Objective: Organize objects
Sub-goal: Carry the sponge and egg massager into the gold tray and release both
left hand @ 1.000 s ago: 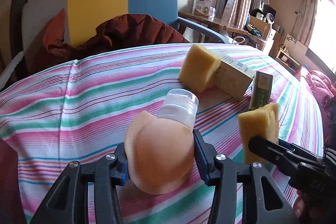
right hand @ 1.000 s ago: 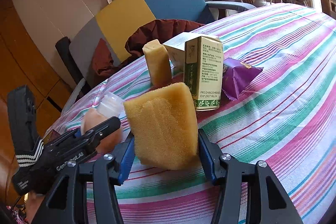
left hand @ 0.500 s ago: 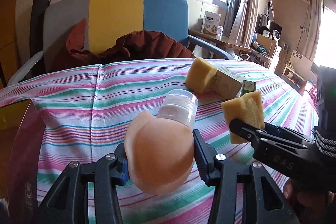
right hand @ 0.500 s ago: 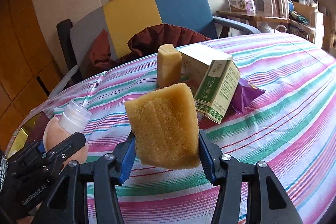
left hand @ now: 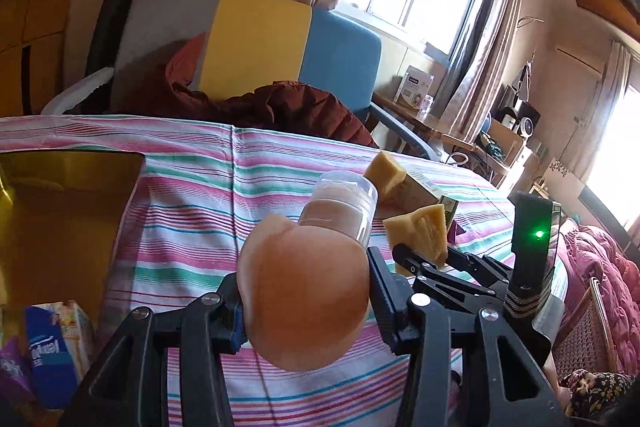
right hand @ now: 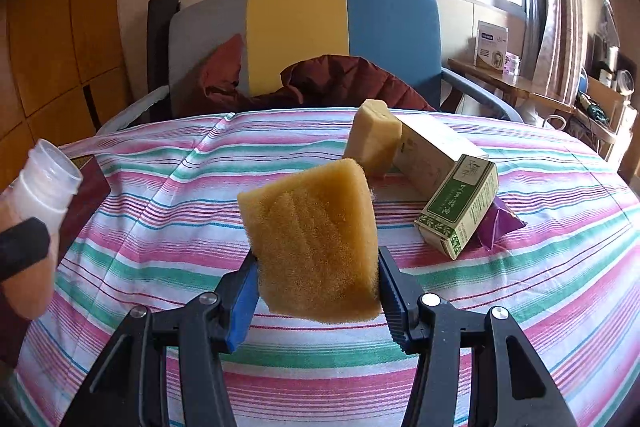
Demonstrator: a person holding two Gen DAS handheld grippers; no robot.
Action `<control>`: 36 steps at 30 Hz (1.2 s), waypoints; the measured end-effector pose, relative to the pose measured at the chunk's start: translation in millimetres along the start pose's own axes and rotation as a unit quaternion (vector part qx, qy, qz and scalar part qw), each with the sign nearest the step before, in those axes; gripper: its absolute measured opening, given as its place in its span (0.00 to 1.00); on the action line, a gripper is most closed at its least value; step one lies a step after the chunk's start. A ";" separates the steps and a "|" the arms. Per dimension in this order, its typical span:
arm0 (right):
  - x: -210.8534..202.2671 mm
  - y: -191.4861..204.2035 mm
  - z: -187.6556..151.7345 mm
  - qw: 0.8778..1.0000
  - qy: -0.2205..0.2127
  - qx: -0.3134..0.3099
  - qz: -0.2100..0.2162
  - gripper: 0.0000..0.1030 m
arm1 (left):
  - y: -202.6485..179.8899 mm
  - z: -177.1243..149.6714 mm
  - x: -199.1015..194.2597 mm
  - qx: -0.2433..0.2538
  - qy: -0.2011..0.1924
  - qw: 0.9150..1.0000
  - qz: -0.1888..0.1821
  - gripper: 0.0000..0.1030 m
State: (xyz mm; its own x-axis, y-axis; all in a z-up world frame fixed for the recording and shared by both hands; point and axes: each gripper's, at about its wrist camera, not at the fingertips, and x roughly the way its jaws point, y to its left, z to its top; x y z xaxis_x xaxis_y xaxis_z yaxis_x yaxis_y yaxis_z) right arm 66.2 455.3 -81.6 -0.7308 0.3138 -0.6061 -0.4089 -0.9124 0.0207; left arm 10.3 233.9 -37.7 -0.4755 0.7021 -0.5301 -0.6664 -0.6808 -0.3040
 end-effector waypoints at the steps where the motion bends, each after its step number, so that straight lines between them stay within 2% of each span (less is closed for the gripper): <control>1: 0.2 0.3 -0.1 1.000 0.000 -0.002 -0.001 0.53 | 5.3 0.4 -4.6 -0.003 -0.002 1.000 0.005 0.48; 7: 1.5 1.1 -0.7 1.000 0.007 -0.002 -0.008 0.53 | 55.2 4.1 -29.5 -0.067 -0.013 0.997 0.039 0.48; 14: 4.2 5.3 -0.6 1.000 0.015 -0.008 -0.017 0.54 | 113.2 13.6 -56.8 -0.125 -0.033 0.988 0.087 0.49; 19: 4.8 10.8 -0.8 0.999 0.016 -0.021 -0.022 0.53 | 160.3 14.8 -61.2 -0.169 -0.014 0.977 0.126 0.49; 23: 4.3 13.8 -1.0 0.999 0.016 -0.027 -0.023 0.53 | 190.3 11.4 -56.5 -0.199 0.008 0.970 0.143 0.49; 29: 4.3 14.0 -1.0 0.999 0.017 -0.028 -0.024 0.53 | 213.9 5.2 -57.6 -0.232 0.018 0.959 0.161 0.53; 36: 4.7 17.7 -1.6 0.999 0.018 -0.036 -0.027 0.54 | 224.3 -3.6 -67.1 -0.263 0.005 0.951 0.162 0.55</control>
State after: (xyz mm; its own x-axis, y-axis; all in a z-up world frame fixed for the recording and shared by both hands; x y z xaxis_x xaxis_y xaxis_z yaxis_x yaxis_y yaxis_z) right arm 56.4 440.2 -85.4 -0.6881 0.3545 -0.6332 -0.4061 -0.9112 -0.0689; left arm -105.2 33.4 -73.2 -0.5999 0.4381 -0.6694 -0.1054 -0.8727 -0.4767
